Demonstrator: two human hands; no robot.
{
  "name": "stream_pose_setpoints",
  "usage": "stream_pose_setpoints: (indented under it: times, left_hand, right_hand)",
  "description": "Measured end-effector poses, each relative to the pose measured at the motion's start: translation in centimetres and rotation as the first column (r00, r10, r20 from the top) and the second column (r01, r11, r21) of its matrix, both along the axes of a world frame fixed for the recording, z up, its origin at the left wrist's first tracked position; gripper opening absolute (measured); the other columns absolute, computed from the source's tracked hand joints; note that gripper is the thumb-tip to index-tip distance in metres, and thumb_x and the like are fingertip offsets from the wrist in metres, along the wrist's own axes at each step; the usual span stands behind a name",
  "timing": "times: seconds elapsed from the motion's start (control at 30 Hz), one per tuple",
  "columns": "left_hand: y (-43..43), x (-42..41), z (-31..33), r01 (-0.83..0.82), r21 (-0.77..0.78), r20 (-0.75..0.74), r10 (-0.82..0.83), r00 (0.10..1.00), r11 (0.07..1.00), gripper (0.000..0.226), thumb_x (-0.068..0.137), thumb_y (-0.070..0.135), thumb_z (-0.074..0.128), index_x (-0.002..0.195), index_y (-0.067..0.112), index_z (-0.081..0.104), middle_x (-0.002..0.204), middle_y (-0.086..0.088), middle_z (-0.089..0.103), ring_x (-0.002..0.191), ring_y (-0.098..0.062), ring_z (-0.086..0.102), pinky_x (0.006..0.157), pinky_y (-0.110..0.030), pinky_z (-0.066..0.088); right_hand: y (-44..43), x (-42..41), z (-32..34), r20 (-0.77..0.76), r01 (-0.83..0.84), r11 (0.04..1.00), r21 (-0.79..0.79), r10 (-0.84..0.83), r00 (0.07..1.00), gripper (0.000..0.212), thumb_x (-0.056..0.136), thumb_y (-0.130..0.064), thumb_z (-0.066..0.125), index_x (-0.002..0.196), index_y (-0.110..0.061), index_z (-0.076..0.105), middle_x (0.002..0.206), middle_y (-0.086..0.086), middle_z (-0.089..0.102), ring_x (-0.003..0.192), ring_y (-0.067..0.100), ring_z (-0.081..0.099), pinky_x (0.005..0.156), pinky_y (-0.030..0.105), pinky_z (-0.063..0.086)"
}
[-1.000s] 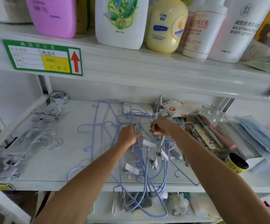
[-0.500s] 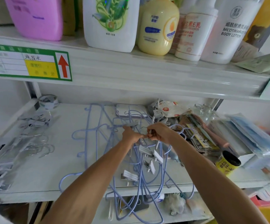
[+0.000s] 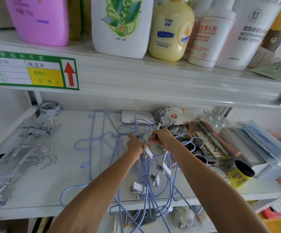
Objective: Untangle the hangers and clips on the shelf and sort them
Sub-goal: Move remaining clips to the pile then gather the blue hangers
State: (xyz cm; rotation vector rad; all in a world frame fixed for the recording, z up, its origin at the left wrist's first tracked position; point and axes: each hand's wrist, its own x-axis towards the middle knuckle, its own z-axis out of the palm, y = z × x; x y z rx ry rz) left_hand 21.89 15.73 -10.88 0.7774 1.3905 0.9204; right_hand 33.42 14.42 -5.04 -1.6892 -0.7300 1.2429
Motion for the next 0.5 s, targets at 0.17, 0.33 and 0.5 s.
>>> stream_pose_setpoints:
  times: [0.17, 0.33, 0.5]
  left_hand:
    - [-0.8, 0.0, 0.2, 0.012, 0.088, -0.147, 0.001, 0.989, 0.996, 0.011, 0.101, 0.006, 0.04, 0.096, 0.013, 0.044, 0.082, -0.005, 0.048, 0.071, -0.026, 0.058, 0.045, -0.023, 0.047]
    - [-0.9, 0.0, 0.0, 0.042, 0.157, -0.21, -0.008, 0.978, 0.987, 0.033, 0.086, -0.001, 0.062, 0.112, 0.01, 0.046, 0.099, -0.009, 0.052, 0.081, -0.022, 0.053, 0.052, -0.024, 0.042]
    - [-1.0, 0.3, 0.7, -0.04, 0.055, -0.069, 0.043, 0.997, 0.998, 0.046, 0.071, -0.016, 0.069, 0.097, 0.011, 0.042, 0.098, -0.013, 0.056, 0.073, -0.02, 0.056, 0.048, -0.029, 0.046]
  right_hand:
    - [0.7, 0.1, 0.4, 0.037, 0.047, 0.999, -0.026, -0.046, 0.998, 0.021, 0.096, 0.0, 0.054, 0.075, 0.001, 0.055, 0.059, 0.015, 0.06, 0.04, 0.017, 0.065, 0.04, 0.024, 0.054]
    - [1.4, 0.9, 0.5, 0.053, 0.029, 0.997, -0.07, -0.026, 0.998, 0.014, 0.095, 0.001, 0.054, 0.081, 0.003, 0.055, 0.054, 0.016, 0.065, 0.059, 0.025, 0.072, 0.059, 0.031, 0.061]
    - [1.2, 0.9, 1.0, 0.215, -0.102, 0.975, -0.198, 0.144, 0.966, 0.029, 0.095, -0.008, 0.055, 0.066, -0.001, 0.056, 0.053, 0.018, 0.064, 0.044, 0.021, 0.063, 0.042, 0.023, 0.048]
